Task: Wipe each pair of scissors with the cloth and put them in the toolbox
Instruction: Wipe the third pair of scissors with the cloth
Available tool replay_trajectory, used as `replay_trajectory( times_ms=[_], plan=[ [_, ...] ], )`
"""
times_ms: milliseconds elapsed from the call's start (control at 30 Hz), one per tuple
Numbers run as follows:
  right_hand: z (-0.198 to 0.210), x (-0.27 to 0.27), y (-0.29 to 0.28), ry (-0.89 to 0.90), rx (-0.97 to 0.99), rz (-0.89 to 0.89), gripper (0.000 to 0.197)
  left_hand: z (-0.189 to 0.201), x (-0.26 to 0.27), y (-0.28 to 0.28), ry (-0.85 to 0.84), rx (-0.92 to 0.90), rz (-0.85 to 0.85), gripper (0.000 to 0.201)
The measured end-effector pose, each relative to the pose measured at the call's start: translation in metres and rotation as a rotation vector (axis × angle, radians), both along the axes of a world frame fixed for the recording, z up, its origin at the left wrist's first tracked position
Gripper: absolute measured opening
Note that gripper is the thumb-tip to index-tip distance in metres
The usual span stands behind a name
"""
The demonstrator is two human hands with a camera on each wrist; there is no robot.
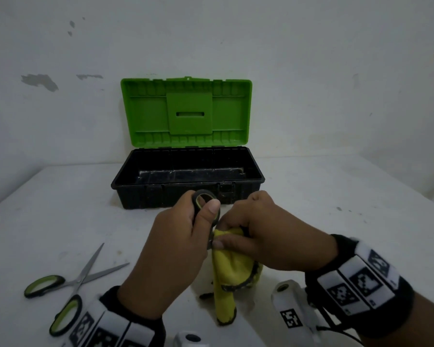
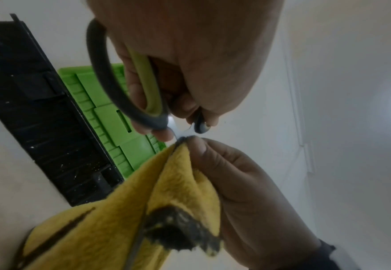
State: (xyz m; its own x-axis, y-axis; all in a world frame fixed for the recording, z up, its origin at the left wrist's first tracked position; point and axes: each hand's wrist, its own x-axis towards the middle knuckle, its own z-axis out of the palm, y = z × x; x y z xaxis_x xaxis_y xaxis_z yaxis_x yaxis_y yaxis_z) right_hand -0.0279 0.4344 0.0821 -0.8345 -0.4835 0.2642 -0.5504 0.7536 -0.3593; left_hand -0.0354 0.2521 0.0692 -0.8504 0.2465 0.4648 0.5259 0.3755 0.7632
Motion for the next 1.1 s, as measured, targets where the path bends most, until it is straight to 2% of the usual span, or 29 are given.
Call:
replay_trajectory(
  times_ms=[267,500,600,667,733,800,967,1033,1100],
  plan=[
    [0.001,0.004,0.020,-0.035,-0.059,0.025,0.020,0.004,0.004,-0.008,-0.033,0.052,0.027,0.031],
    [0.008,0.007,0.042,-0.149,-0.267,-0.050,0.014,0.008,0.006,-0.009,-0.093,0.152,0.023,0.032],
    [0.009,0.011,0.050,-0.171,-0.383,-0.090,0.020,0.008,0.006,-0.007,-0.111,0.205,0.045,0.034],
    [0.007,0.012,0.054,-0.125,-0.503,-0.132,0.023,0.006,0.004,-0.009,-0.135,0.266,0.087,0.035],
    [0.003,0.011,0.056,-0.097,-0.739,-0.228,0.026,0.004,0.001,-0.011,-0.174,0.324,0.142,0.034],
    [-0.002,0.011,0.055,-0.132,-0.934,-0.285,0.031,0.001,0.001,-0.009,-0.230,0.377,0.177,0.034],
    [-0.017,0.014,0.027,-0.271,-1.181,-0.295,0.031,-0.003,0.002,0.003,-0.316,0.487,0.206,0.035],
    [-0.020,0.016,0.016,-0.276,-1.158,-0.277,0.030,-0.006,0.001,0.008,-0.290,0.490,0.228,0.034],
    [-0.024,0.020,0.005,-0.247,-1.051,-0.245,0.026,-0.009,0.001,0.011,-0.250,0.468,0.242,0.034]
  ],
)
